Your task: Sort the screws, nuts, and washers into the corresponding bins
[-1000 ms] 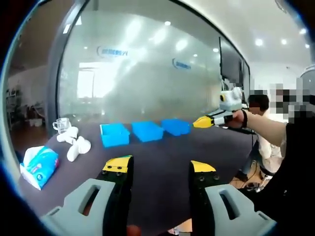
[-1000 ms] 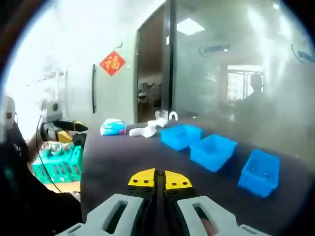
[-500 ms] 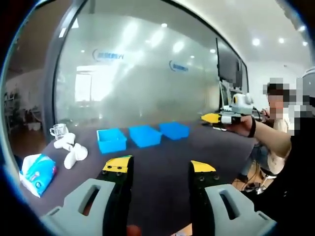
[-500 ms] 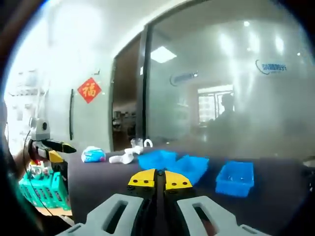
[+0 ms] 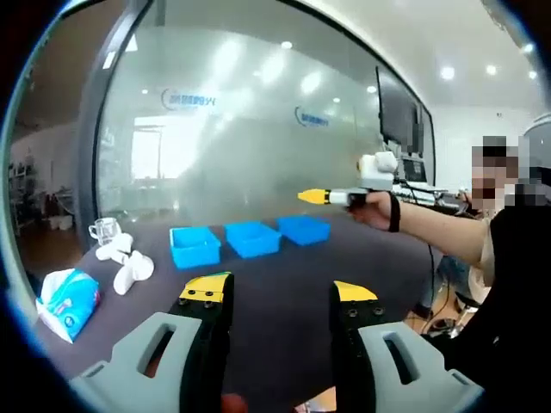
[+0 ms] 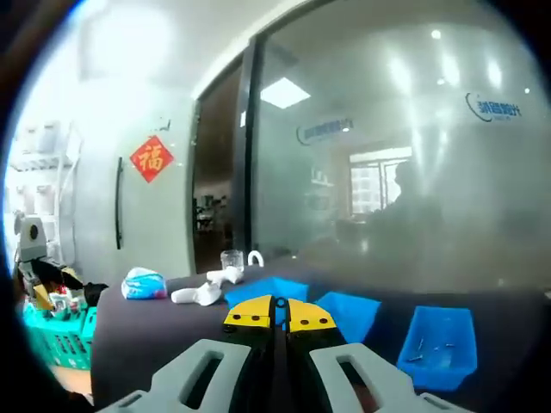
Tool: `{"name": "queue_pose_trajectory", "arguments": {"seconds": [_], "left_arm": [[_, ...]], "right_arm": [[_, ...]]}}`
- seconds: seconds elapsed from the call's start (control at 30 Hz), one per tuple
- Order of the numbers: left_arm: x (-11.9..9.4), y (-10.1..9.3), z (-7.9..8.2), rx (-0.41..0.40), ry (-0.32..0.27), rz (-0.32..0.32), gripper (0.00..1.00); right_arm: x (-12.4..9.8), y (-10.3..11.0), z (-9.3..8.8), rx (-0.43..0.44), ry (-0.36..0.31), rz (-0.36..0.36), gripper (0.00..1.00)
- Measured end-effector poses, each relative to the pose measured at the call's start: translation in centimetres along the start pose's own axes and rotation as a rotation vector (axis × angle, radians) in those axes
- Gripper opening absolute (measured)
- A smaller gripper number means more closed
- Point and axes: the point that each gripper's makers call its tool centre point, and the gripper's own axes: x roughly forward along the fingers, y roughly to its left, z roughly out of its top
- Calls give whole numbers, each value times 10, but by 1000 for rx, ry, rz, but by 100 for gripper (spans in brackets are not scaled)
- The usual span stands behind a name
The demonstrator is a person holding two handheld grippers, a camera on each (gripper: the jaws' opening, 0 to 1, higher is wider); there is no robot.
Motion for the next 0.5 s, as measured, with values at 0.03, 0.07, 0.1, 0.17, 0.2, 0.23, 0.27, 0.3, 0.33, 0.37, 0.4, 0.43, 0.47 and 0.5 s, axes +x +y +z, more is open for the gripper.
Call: {"name": "queue_pose_trajectory", "arguments": {"seconds": [0.03, 0.07, 0.1, 0.17, 0.2, 0.23, 0.27, 0.3, 0.33, 0.37, 0.4, 0.43, 0.47, 0.5], "left_arm": [[-1, 0, -1, 0, 2, -1, 41], [-1, 0, -1, 3, 4, 0, 41], [-2, 0, -1, 3, 4, 4, 41], [-3, 2, -1, -2, 1, 8, 41], [-4, 3, -1, -2, 2, 11, 41], [-4, 3, -1, -3, 1, 13, 41], [-5, 4, -1, -5, 1, 14, 41], [-5, 4, -1, -5, 2, 15, 41], [-5, 4, -2, -4, 4, 17, 41], [-5, 5, -2, -4, 5, 18, 41], [-5, 5, -3, -5, 7, 19, 41], [-5, 6, -3, -7, 8, 22, 41], [-5, 6, -3, -8, 8, 23, 41], [-5, 6, -4, -9, 8, 23, 41]], "right_arm": [[8, -6, -1, 3, 4, -11, 2], [15, -11, -3, -5, 14, -23, 2], [23, -17, -5, -8, 24, -35, 2], [38, -28, -9, -4, 47, -55, 2], [45, -32, -10, -2, 51, -58, 2], [51, -35, -12, -6, 63, -67, 2], [57, -40, -14, -5, 74, -76, 2], [63, -41, -14, -6, 76, -76, 2], [70, -43, -14, -11, 82, -80, 2], [76, -47, -15, -16, 89, -87, 2], [82, -49, -16, -21, 95, -91, 2], [85, -50, -16, -22, 99, -93, 2], [89, -52, -18, -20, 104, -97, 2], [93, -53, -19, -25, 112, -104, 2]]}}
